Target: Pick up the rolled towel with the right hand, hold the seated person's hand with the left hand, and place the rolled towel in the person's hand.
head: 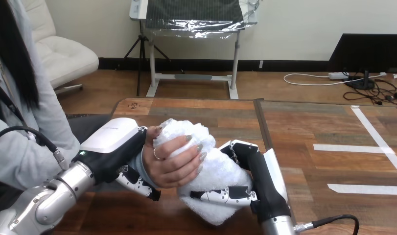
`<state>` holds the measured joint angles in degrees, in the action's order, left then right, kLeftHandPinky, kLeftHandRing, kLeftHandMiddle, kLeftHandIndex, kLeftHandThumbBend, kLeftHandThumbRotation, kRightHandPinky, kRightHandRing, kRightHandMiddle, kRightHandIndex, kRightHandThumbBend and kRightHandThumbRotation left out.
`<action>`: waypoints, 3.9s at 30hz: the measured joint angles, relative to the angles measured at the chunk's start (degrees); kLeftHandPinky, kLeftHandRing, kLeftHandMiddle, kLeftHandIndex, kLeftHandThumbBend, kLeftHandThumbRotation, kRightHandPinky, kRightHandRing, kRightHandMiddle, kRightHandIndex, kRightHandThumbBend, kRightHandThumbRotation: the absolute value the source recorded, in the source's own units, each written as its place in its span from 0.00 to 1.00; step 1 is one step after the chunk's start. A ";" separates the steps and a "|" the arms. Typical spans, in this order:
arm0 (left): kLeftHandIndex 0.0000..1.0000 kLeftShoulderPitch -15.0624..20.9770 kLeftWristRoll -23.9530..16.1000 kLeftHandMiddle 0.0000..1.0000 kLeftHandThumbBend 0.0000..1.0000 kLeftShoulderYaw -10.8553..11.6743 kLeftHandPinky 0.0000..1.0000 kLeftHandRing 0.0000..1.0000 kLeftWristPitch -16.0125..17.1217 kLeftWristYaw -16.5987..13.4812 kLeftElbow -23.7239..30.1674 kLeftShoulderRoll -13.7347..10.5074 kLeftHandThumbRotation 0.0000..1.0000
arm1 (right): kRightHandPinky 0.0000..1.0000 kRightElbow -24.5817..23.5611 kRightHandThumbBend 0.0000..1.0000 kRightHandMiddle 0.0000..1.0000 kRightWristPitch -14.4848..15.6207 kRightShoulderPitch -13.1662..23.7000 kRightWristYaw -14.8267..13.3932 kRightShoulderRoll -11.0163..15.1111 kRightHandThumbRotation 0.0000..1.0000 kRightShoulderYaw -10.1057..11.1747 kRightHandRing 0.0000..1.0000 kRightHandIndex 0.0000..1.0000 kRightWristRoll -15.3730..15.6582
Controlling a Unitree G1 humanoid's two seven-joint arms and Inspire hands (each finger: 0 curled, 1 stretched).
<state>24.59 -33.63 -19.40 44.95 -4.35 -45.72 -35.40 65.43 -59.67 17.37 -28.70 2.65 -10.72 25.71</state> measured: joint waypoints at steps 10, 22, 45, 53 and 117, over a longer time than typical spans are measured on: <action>0.45 0.00 0.00 0.43 0.98 0.00 0.32 0.37 0.42 0.00 -0.24 0.05 0.15 | 0.38 0.00 0.82 0.47 1.58 0.00 2.41 -0.02 0.00 0.28 0.42 0.47 -1.53; 0.59 0.00 0.25 0.54 1.00 0.00 0.42 0.49 0.99 0.08 -0.48 0.39 0.18 | 0.57 -0.07 0.84 0.60 4.10 0.00 5.72 -0.08 0.00 0.27 0.58 0.60 -2.97; 0.83 -0.39 0.20 0.76 1.00 0.18 0.77 0.74 -0.68 0.41 1.16 0.27 0.26 | 0.82 -5.62 0.80 0.82 12.85 0.00 13.87 1.48 0.44 -0.02 0.82 0.86 -3.34; 0.89 -1.21 0.12 0.83 1.00 0.30 0.80 0.82 -1.61 0.42 2.58 0.22 0.30 | 0.85 -7.77 0.88 0.87 16.44 -0.06 17.16 2.12 0.57 -0.31 0.87 0.92 -3.35; 1.00 -11.91 5.74 1.00 1.00 4.71 0.96 1.00 1.48 -2.49 11.45 3.15 0.54 | 1.00 -19.48 1.00 1.00 18.82 -7.57 27.43 5.02 0.91 -0.34 1.00 1.00 -6.27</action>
<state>12.68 -27.89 -14.68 46.43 -6.84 -34.27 -32.26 45.95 -40.85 9.80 -1.27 7.67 -11.06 19.44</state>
